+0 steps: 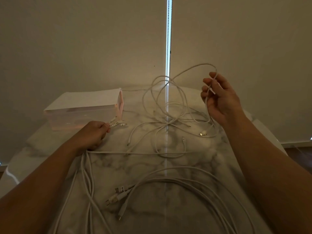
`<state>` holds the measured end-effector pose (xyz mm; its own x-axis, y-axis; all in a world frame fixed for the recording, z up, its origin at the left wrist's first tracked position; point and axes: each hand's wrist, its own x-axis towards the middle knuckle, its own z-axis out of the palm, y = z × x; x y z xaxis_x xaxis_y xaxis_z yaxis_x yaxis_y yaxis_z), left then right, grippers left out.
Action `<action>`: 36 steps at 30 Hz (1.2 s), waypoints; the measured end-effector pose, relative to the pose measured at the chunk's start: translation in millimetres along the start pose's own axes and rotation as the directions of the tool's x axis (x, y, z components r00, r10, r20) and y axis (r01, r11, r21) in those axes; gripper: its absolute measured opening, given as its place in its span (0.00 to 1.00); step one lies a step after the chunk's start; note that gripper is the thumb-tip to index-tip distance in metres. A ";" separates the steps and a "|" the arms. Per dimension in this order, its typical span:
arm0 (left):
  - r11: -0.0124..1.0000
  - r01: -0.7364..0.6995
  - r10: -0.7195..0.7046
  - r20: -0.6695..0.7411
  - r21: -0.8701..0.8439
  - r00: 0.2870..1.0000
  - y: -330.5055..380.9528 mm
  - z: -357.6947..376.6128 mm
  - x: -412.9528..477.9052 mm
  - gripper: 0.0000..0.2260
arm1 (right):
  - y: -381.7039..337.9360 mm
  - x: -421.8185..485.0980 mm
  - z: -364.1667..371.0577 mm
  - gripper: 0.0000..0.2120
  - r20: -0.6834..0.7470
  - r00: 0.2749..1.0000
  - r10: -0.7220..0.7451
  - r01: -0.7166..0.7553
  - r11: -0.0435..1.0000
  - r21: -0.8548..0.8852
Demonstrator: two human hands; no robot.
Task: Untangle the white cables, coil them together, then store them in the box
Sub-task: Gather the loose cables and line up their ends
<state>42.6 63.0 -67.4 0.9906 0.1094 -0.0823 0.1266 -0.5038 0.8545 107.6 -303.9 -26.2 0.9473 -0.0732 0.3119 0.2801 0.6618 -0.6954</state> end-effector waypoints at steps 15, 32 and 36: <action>1.000 0.012 -0.012 -0.002 -0.012 1.000 -1.6 -0.6 1.1 0.14 | -2.8 -5.6 -9.9 0.09 -0.064 0.930 0.362 -0.366 0.894 -0.257; 1.000 0.012 -0.012 0.008 -0.022 1.000 -1.1 -1.5 -0.6 0.14 | 9.2 4.4 -28.3 0.14 -0.204 0.916 0.345 -0.382 0.906 -0.184; 1.000 0.014 -0.014 0.004 -0.020 1.000 -0.4 -1.0 -1.4 0.14 | 4.3 7.0 -29.1 0.13 -0.219 0.955 0.200 -0.214 0.976 -0.040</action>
<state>41.1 63.8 -67.1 0.9890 0.1130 -0.0958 0.1390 -0.4848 0.8635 120.0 -323.3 -45.8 0.9947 -0.1011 0.0169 0.0773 0.6320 -0.7711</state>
